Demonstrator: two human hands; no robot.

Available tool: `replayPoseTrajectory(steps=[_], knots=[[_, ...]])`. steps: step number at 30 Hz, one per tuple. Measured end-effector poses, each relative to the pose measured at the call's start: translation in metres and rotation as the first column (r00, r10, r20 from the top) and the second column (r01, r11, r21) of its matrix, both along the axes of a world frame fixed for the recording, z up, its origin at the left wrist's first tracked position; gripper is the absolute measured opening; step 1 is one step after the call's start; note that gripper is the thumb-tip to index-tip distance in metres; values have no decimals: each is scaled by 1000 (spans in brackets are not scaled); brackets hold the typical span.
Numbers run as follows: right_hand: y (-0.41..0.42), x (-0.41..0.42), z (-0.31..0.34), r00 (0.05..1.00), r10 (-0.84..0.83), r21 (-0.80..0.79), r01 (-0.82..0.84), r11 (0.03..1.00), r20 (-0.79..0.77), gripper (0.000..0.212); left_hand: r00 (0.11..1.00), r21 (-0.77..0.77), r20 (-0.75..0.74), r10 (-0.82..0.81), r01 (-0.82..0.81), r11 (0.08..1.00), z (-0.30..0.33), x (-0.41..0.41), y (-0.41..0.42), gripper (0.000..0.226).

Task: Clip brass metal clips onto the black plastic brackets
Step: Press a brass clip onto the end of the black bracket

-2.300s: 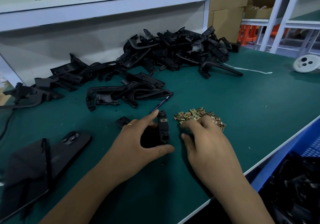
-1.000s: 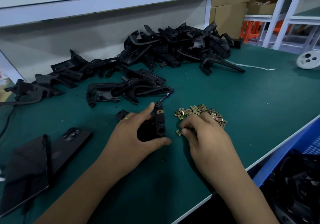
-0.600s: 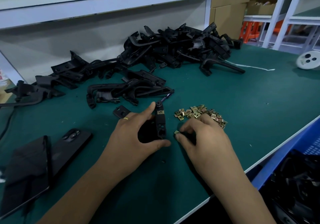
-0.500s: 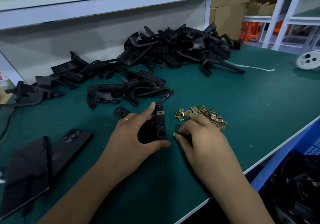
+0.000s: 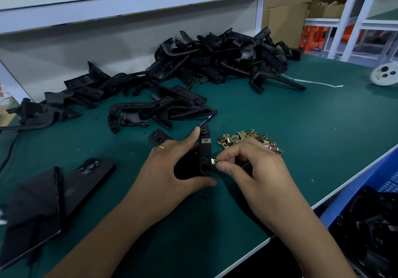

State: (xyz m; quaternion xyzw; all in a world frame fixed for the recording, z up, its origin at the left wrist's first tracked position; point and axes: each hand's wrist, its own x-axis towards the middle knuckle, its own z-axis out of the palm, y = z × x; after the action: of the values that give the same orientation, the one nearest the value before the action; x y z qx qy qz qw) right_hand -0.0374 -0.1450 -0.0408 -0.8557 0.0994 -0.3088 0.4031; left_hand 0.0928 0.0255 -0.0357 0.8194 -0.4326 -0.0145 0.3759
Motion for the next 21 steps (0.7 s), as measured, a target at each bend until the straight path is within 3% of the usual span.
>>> replayPoseTrajectory(steps=[7,14,21], knots=[[1,-1,2,999,15,-4,-15,1000,39,12,999,34,24,-44,43,998,-1,-1,-1,102],[-5,-3,2,981,170,365,-193,911,96,23,993,-33,-24,-114,114,993,2,-5,0,99],[-6,1,-3,992,109,369,-127,921,69,22,989,-26,10,-148,148,989,1,-5,1,99]])
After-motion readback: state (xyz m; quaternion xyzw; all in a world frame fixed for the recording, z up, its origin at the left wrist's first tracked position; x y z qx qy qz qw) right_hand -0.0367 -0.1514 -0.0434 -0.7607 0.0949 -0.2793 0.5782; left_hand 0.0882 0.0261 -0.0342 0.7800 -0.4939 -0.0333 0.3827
